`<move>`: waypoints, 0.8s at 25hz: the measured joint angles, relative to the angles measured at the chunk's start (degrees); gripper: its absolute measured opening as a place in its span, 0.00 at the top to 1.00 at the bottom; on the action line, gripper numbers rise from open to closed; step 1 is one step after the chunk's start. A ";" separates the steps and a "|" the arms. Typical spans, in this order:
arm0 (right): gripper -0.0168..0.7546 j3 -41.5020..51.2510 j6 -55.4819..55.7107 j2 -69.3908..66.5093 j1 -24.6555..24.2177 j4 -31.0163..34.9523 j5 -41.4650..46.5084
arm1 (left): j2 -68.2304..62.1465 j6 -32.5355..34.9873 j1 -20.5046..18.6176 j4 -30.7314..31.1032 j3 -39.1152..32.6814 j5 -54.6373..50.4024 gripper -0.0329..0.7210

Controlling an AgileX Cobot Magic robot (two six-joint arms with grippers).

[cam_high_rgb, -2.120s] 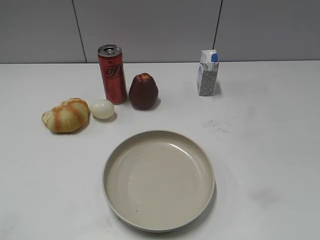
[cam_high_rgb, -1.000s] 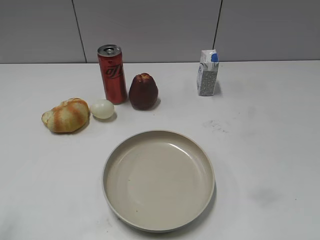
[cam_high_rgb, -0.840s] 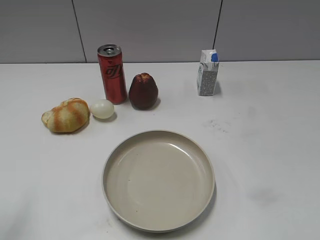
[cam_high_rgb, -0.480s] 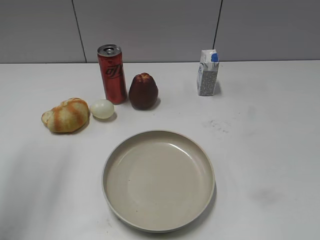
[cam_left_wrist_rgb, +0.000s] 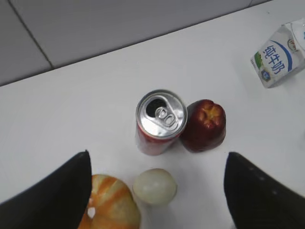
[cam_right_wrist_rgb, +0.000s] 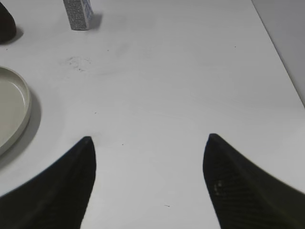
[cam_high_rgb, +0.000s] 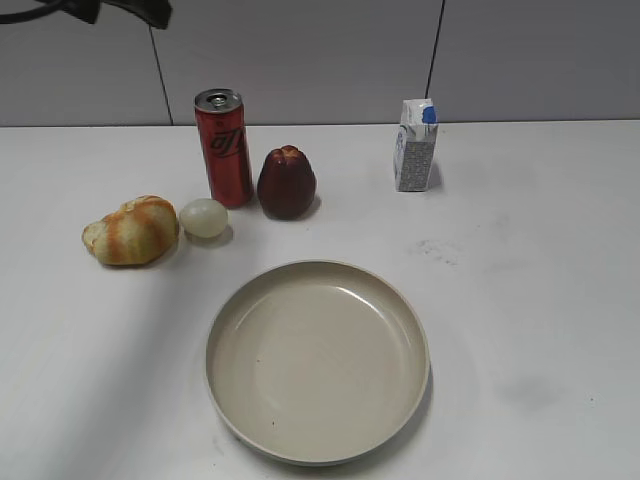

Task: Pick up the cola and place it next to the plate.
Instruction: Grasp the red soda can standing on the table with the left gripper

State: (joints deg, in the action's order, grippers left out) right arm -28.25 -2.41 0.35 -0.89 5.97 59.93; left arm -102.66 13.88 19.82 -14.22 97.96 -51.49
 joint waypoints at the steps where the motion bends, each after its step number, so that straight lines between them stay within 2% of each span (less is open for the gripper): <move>1: 0.29 0.00 0.00 0.00 0.00 0.00 0.00 | -2.27 0.06 0.41 -0.15 1.80 -0.05 0.07; 5: 0.29 0.00 0.00 0.00 0.00 0.00 0.00 | -9.02 0.18 1.28 -0.30 5.29 1.76 0.07; 12: 0.29 0.00 0.00 0.00 0.00 0.00 0.00 | -14.70 0.18 1.28 -0.33 5.47 8.63 0.07; 20: 0.29 0.00 0.00 0.00 0.00 0.00 0.00 | -17.08 0.18 1.39 -1.57 5.61 10.37 0.07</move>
State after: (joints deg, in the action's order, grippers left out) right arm -28.25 -2.41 0.35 -0.89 5.97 59.93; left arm -119.74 14.06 21.21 -15.79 103.57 -41.12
